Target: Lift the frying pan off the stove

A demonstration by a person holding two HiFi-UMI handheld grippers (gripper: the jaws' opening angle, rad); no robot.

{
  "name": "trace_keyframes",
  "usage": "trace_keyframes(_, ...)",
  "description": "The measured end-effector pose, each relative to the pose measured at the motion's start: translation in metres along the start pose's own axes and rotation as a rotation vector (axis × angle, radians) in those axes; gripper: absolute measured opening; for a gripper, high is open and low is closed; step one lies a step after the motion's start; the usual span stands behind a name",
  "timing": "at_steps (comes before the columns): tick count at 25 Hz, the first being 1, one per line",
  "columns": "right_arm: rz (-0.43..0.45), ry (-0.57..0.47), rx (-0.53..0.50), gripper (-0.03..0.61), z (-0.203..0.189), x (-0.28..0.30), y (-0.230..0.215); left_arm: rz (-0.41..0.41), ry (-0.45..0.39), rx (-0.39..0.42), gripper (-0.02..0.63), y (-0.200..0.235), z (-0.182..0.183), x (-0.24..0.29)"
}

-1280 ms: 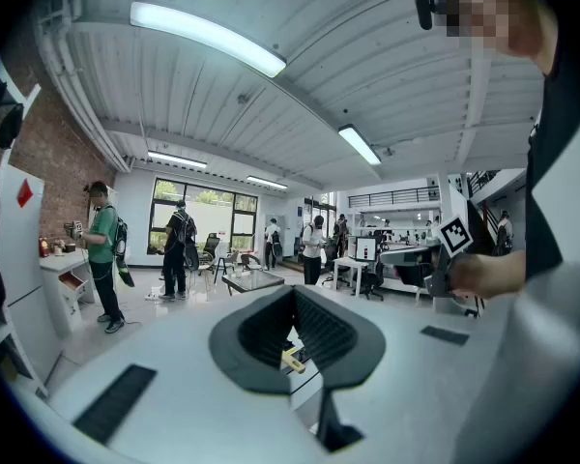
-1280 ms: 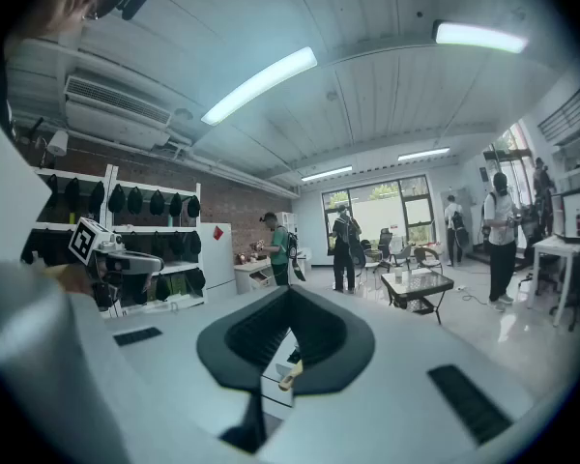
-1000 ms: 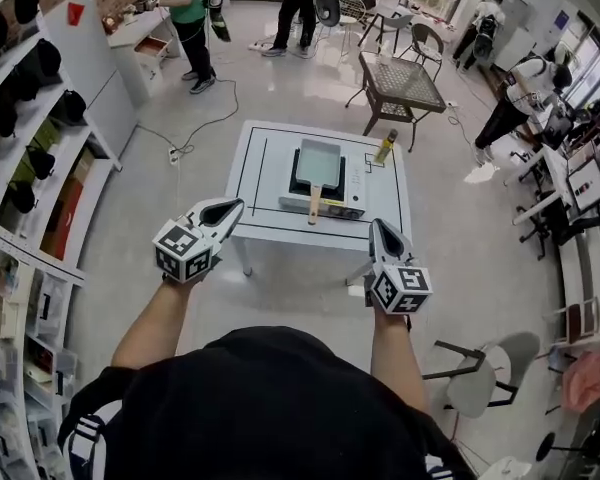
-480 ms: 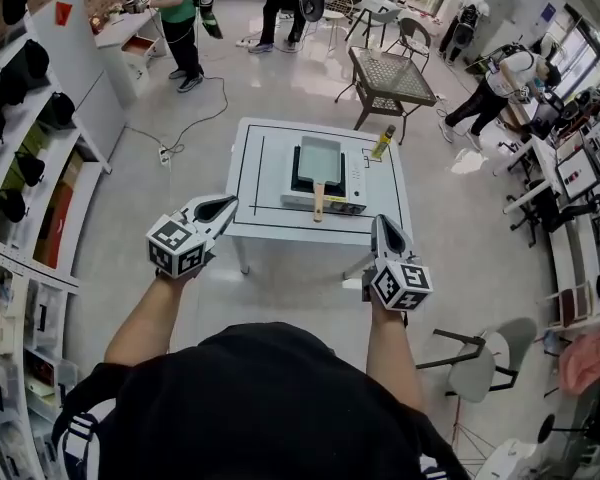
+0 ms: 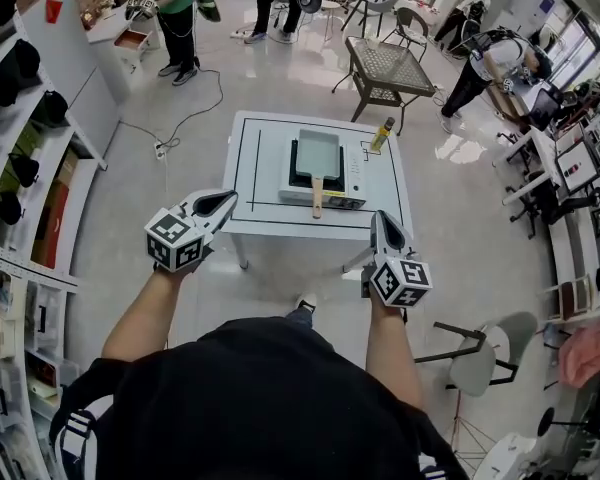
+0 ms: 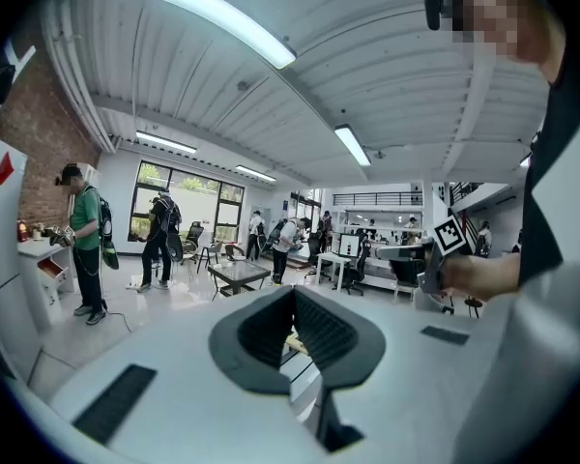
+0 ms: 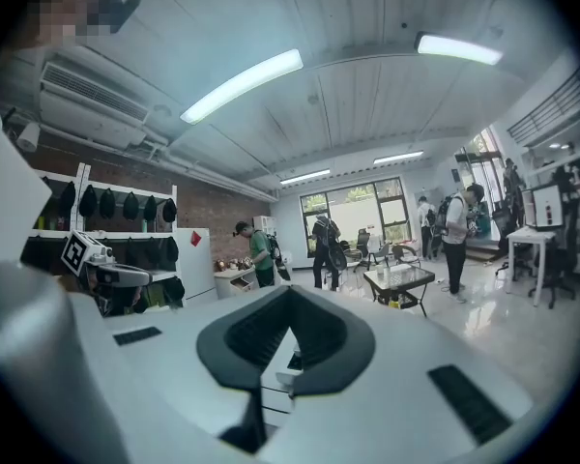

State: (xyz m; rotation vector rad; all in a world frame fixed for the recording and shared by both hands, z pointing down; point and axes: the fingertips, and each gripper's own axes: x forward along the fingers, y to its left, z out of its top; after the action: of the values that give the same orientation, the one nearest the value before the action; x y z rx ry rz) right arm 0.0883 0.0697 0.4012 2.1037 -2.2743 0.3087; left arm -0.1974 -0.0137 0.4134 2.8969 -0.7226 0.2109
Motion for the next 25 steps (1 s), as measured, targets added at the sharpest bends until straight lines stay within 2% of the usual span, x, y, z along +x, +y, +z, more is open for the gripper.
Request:
trace_keyframes(14, 0.084, 0.038, 0.030, 0.005, -0.009, 0.080, -0.054, 0.058, 0.045, -0.019, 0.011, 0.028, -0.002, 0.067)
trace_keyframes(25, 0.167, 0.063, 0.029, 0.005, 0.002, 0.148, -0.099, 0.128, 0.054, -0.051, 0.011, 0.050, 0.001, 0.125)
